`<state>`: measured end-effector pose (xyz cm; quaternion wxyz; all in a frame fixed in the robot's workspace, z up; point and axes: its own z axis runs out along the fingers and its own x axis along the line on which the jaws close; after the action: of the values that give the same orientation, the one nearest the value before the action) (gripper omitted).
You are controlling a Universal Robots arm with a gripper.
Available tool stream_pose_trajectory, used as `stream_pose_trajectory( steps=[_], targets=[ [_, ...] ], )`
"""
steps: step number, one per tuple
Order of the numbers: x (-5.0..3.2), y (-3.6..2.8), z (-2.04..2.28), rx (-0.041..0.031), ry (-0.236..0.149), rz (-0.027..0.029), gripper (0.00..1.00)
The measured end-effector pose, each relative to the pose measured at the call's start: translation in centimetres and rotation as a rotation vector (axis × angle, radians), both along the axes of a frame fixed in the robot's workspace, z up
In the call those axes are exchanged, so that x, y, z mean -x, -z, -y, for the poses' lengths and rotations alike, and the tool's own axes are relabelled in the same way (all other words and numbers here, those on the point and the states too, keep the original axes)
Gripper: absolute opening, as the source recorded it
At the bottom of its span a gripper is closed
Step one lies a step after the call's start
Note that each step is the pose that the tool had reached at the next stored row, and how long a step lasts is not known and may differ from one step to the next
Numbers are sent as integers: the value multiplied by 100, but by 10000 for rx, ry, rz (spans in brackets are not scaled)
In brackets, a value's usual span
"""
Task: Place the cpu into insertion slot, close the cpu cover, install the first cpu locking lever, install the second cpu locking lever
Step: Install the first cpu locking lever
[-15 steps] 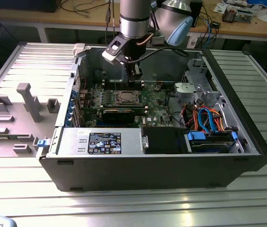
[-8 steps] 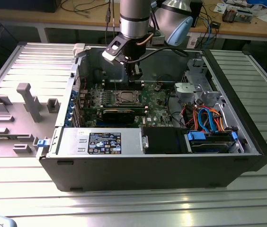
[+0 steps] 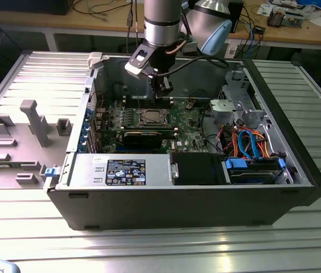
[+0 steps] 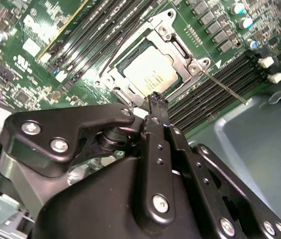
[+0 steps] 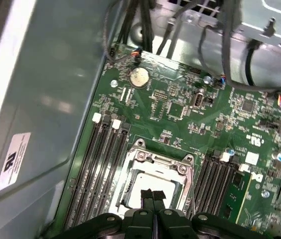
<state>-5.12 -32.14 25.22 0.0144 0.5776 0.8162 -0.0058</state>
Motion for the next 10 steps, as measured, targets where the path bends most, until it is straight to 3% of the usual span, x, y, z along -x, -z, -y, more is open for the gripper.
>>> stream_pose_trajectory(
  steps=[2, 7, 10],
  targets=[
    [2, 0, 3, -1, -160, 0, 11],
    [2, 6, 3, 6, -2323, -30, 11],
    [1, 10, 3, 7, -3403, -43, 11]
  ],
)
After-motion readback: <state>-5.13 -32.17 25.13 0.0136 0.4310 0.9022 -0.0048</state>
